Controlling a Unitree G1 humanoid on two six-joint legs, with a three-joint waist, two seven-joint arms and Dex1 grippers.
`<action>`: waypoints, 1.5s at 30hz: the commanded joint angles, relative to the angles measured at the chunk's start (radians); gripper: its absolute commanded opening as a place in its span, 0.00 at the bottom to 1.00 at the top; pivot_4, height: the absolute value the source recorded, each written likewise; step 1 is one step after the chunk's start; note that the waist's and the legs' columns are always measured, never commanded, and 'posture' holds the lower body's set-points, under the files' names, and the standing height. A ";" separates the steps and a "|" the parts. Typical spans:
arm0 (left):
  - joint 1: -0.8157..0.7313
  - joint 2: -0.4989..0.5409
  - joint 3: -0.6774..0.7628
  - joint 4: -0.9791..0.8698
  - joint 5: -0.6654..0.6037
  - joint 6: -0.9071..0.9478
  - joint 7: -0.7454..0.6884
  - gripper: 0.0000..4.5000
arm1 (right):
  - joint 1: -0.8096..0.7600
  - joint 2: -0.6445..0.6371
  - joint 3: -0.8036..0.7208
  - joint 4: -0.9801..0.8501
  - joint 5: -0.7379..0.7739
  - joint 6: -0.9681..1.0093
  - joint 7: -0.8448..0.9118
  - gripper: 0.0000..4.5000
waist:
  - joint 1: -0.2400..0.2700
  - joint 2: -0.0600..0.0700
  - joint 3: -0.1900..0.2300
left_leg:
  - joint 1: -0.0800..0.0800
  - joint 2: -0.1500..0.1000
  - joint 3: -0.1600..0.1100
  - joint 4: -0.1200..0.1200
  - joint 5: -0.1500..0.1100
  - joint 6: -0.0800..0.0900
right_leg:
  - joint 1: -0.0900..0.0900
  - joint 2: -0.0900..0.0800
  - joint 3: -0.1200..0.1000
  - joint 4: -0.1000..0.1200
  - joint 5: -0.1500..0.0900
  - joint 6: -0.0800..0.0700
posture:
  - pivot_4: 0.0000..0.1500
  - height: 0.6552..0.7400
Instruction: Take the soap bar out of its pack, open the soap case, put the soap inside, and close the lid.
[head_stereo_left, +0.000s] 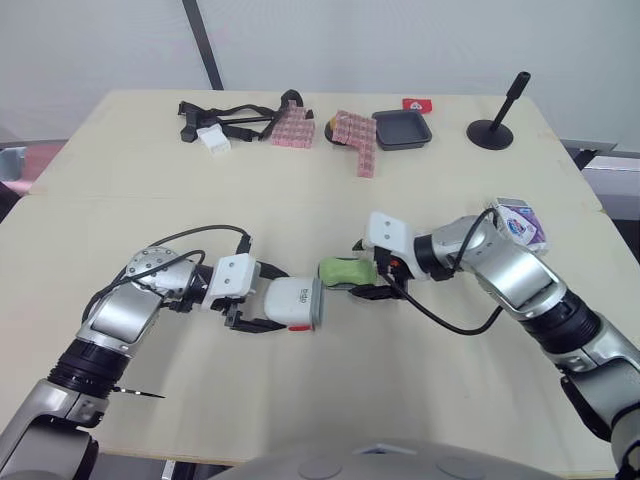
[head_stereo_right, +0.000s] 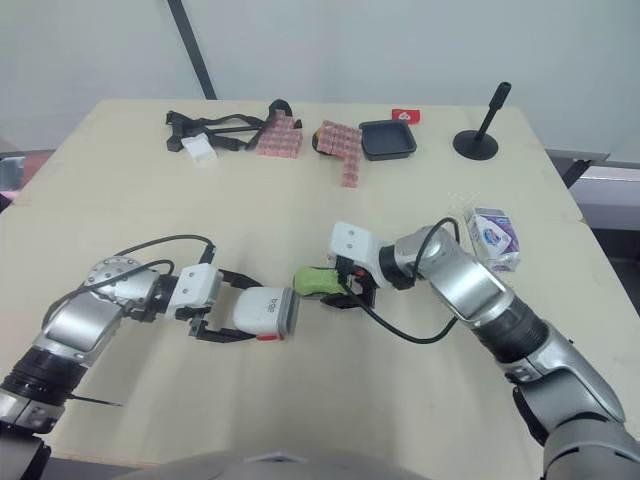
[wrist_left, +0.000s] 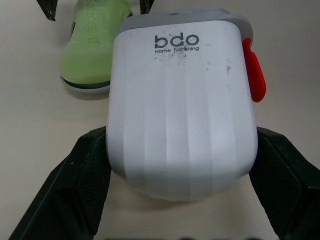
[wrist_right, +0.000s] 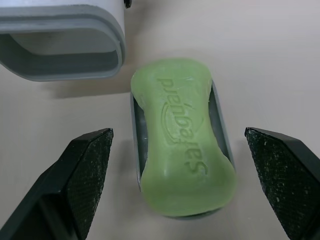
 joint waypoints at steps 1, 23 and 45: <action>0.008 0.004 0.000 -0.037 -0.004 -0.004 0.005 0.82 | -0.039 0.021 0.010 0.023 -0.030 -0.012 0.004 1.00 | 0.000 0.000 0.000 | 0.000 0.000 0.000 0.000 0.000 0.000 | 0.000 0.000 0.000 0.000 0.000 0.000 | 1.00 0.97; 0.008 0.001 -0.005 -0.037 0.003 -0.014 0.020 0.81 | -0.015 0.062 0.056 0.131 -0.132 -0.093 0.031 0.67 | 0.008 0.000 0.000 | 0.000 0.000 0.000 0.000 0.001 -0.003 | 0.000 0.001 0.000 0.001 0.000 0.000 | 1.00 0.97; -0.033 -0.040 -0.028 0.017 0.024 -0.018 0.048 0.81 | 0.098 -0.215 -0.101 -0.147 -0.024 -0.111 0.218 0.56 | 0.026 0.000 0.000 | 0.000 0.001 0.000 -0.001 0.001 -0.004 | 0.002 0.002 0.000 -0.001 0.000 0.001 | 1.00 0.97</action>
